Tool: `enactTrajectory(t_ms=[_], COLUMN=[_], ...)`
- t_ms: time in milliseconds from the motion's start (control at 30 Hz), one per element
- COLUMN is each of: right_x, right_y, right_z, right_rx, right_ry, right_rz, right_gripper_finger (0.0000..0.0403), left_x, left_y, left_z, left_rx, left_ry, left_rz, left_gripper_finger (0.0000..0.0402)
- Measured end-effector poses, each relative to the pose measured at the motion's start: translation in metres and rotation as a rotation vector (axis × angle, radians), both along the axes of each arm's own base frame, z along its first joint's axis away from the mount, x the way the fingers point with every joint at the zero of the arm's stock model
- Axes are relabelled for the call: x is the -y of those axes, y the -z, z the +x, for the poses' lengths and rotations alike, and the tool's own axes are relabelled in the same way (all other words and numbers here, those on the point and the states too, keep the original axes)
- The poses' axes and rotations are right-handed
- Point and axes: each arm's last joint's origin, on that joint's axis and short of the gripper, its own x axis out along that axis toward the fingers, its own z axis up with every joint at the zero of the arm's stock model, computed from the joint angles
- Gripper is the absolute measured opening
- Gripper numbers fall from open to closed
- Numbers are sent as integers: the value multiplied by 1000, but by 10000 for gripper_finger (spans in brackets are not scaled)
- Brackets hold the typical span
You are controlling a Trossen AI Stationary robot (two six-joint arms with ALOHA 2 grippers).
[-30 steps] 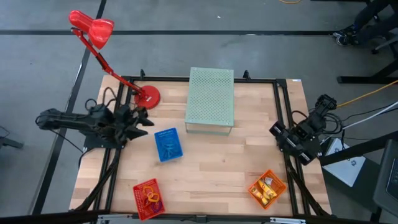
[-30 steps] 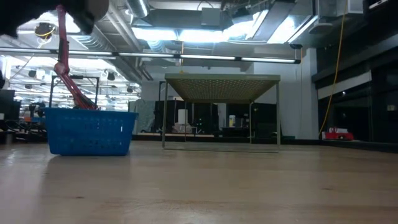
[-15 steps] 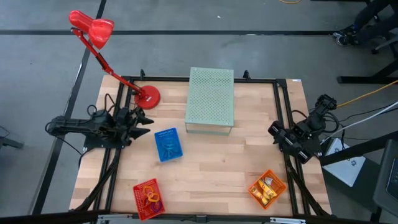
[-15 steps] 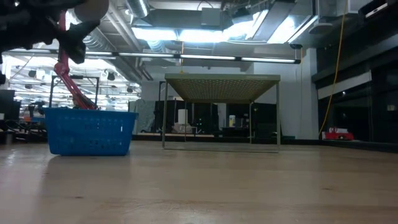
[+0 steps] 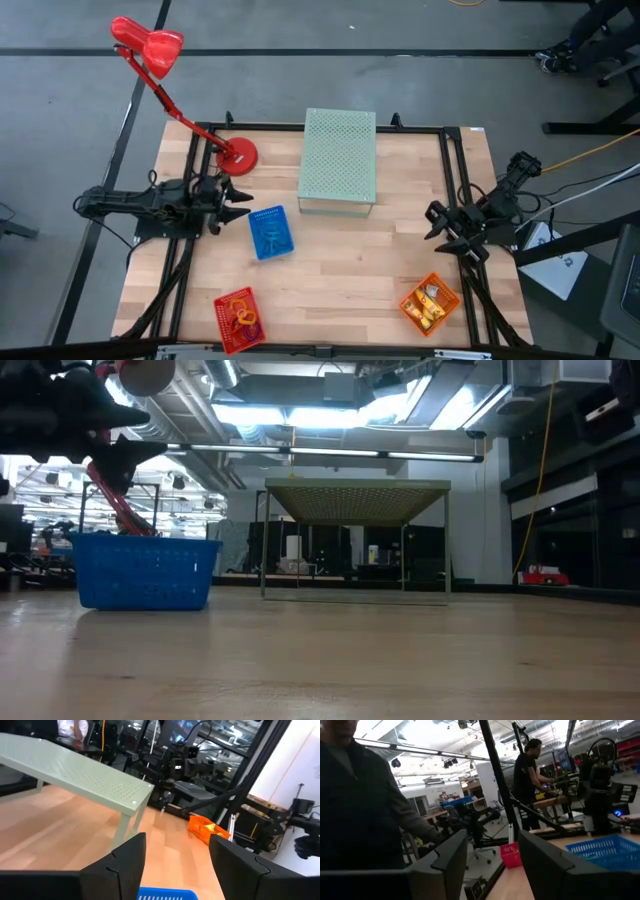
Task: Pick & Place Office Desk Supplies
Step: Return to Home Position
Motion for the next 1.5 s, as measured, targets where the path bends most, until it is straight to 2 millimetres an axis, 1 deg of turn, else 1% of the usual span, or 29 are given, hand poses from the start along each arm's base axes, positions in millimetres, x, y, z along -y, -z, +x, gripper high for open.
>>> enactTrajectory(t_ms=[200, 367, 400, 600, 733, 933, 1500], right_x=[-1, -2, -2, -5, -5, -5, -5], right_y=[2, 20, 21, 22, 23, 23, 23], right_z=[0, 3, 3, 3, 3, 3, 3], right_rx=[-20, -207, -218, -161, -162, -154, -156], right_ry=[-9, 24, 20, -44, -44, -42, -42], right_rz=[-10, -35, -46, -182, -192, -206, -203], right_gripper_finger=[178, 178, 178, 178, 178, 178, 178], left_x=[0, 0, 0, 1, 1, 1, 1], left_y=[1, 4, 5, 10, 13, 16, 15], left_z=[1, 3, 3, 6, 8, 10, 10], left_rx=[-14, -49, -59, -118, -149, -185, -180], left_ry=[-1, -1, -1, 20, 41, 39, 38], left_rz=[4, 26, 26, 85, 118, 229, 213], left_gripper_finger=[216, 216, 216, 216, 216, 216, 216])
